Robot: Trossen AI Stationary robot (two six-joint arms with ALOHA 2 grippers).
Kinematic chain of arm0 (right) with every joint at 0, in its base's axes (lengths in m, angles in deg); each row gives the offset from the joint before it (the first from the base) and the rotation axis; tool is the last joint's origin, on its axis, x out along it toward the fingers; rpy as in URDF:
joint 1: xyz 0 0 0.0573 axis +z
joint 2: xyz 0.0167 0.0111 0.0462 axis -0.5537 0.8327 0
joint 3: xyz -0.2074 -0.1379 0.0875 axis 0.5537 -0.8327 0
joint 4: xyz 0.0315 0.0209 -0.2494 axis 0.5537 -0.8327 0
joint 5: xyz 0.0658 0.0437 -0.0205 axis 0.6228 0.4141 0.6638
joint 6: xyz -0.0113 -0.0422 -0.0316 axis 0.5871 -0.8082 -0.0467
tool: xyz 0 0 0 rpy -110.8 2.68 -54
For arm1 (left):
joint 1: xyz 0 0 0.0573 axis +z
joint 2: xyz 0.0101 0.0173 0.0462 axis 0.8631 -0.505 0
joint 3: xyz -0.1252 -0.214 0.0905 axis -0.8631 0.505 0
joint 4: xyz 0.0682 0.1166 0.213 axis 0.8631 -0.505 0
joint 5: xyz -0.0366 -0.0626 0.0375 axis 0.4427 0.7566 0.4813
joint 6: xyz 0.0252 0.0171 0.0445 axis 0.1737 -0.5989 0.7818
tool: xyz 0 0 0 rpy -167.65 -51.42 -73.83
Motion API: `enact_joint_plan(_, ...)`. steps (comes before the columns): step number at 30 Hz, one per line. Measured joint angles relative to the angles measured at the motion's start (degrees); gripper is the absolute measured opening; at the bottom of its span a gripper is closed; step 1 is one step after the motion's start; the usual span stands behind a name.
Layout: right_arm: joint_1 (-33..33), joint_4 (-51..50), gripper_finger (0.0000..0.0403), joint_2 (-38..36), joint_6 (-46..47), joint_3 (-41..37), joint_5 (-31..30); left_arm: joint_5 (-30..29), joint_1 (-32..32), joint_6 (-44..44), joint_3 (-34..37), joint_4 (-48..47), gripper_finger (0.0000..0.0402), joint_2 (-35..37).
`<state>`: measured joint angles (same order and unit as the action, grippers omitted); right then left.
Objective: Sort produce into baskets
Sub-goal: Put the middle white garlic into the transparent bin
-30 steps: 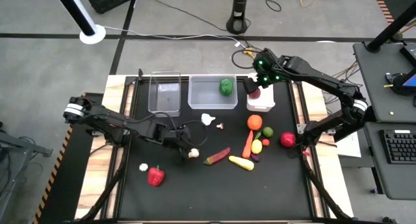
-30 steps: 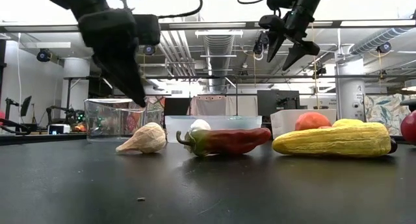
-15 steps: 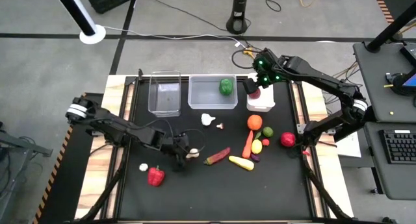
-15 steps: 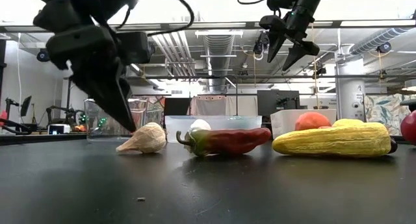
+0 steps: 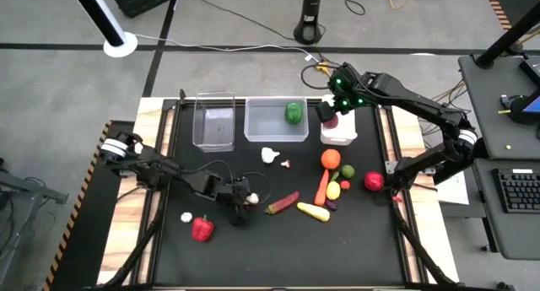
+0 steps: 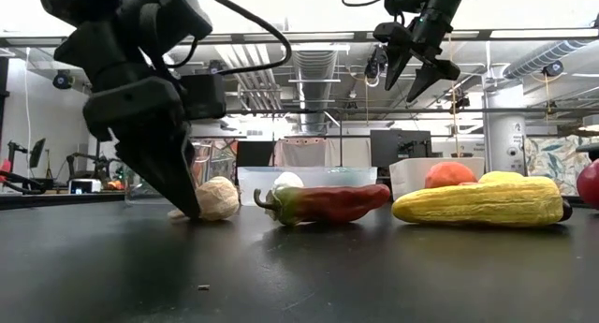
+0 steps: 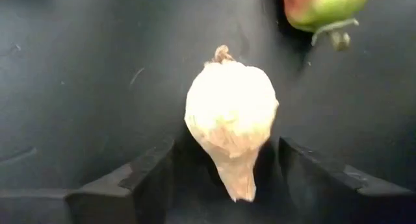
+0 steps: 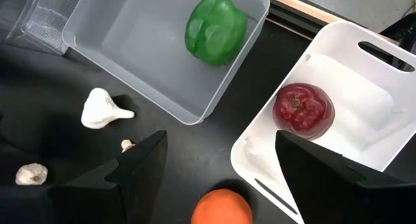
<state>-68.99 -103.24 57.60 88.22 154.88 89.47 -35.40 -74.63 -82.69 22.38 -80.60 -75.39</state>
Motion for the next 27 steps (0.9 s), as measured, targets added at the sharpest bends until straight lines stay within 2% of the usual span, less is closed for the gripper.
enact_joint_plan(3, 0.00, 0.02, 0.0276, 0.00, -0.07, 0.00, -0.02, -0.95, 0.00, -0.13, -0.88, -0.42, 0.0180, -0.08)
enact_joint_plan(8, 0.00, 0.02, 0.0276, 0.00, -0.28, -0.02, -0.06, -0.82, 0.07, -0.26, -2.91, -4.01, 0.0056, 0.92)
enact_joint_plan(10, 0.00, 0.03, 0.0276, 0.00, -0.31, -0.02, -0.06, -0.81, 0.04, -0.05, -4.44, -6.33, 0.0023, 2.14)
enact_joint_plan(12, 0.00, 0.02, 0.0276, 0.00, -0.41, -0.04, -0.06, -0.81, 0.15, 0.72, -6.16, -8.03, 0.0021, 4.01)
enact_joint_plan(15, 0.00, 0.31, 0.0276, 0.00, -1.00, -0.04, -0.05, -1.21, 0.83, 3.06, -9.45, -11.83, 0.0043, 6.96)
enact_joint_plan(20, 0.00, 1.88, 0.0276, 0.00, -1.07, -0.04, -0.04, -4.99, 3.75, 10.44, -16.29, -24.16, 0.0045, 9.92)
enact_joint_plan(22, 0.00, 1.92, 0.0276, 0.00, -1.07, -0.04, -0.02, -5.72, 5.93, 14.14, -18.73, -27.19, 0.0041, 10.10)
enact_joint_plan(27, 0.00, 1.49, 0.0276, -0.13, -0.74, -0.04, 1.95, -5.81, 15.16, 21.66, -23.14, -25.77, 0.0039, 10.17)
